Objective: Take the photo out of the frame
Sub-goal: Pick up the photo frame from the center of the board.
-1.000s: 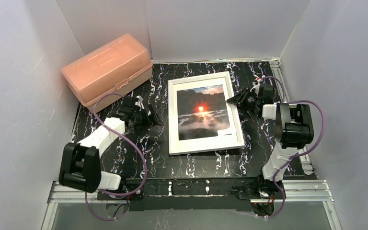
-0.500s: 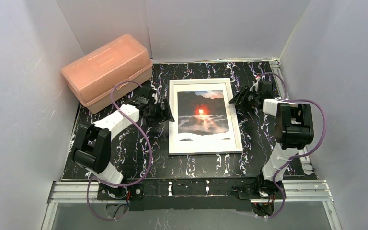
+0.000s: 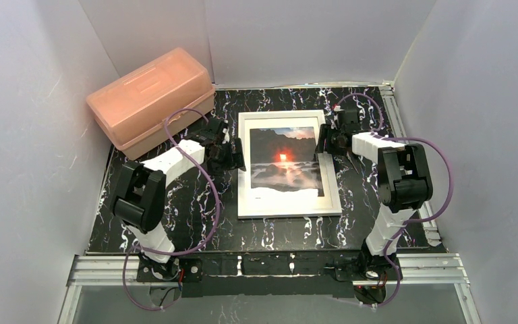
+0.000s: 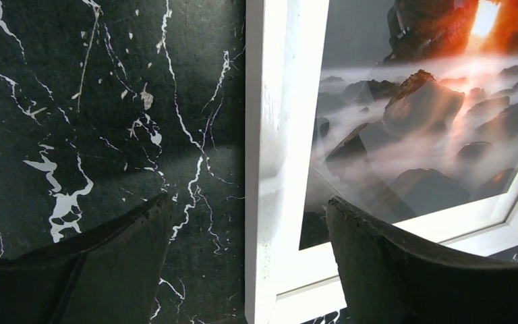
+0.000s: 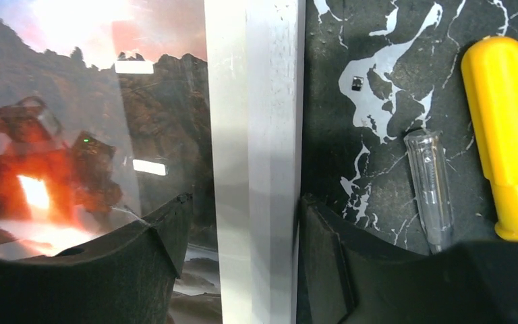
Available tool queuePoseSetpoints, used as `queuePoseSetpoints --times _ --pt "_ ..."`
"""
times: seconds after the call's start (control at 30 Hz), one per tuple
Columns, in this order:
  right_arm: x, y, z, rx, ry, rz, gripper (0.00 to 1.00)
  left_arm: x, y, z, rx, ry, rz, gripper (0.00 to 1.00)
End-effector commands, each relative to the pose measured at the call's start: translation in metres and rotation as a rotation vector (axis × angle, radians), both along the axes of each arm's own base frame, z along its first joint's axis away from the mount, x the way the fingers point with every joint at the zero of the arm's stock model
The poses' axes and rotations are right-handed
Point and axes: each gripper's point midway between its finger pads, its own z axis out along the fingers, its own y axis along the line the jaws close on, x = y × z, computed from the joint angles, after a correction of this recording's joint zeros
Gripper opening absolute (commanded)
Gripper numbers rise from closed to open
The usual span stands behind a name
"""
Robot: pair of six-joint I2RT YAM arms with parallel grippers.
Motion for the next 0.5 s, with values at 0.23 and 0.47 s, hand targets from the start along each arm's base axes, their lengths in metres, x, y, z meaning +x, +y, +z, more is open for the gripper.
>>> queuePoseSetpoints --times 0.23,0.47 --pt "-0.014 -0.028 -0.007 -0.213 0.047 -0.045 0.40 0.006 0.000 0.015 0.028 -0.039 -0.024 0.80" --pt "-0.016 -0.024 0.011 -0.229 0.063 -0.006 0.12 0.003 -0.008 0.038 0.006 -0.086 -0.067 0.80"
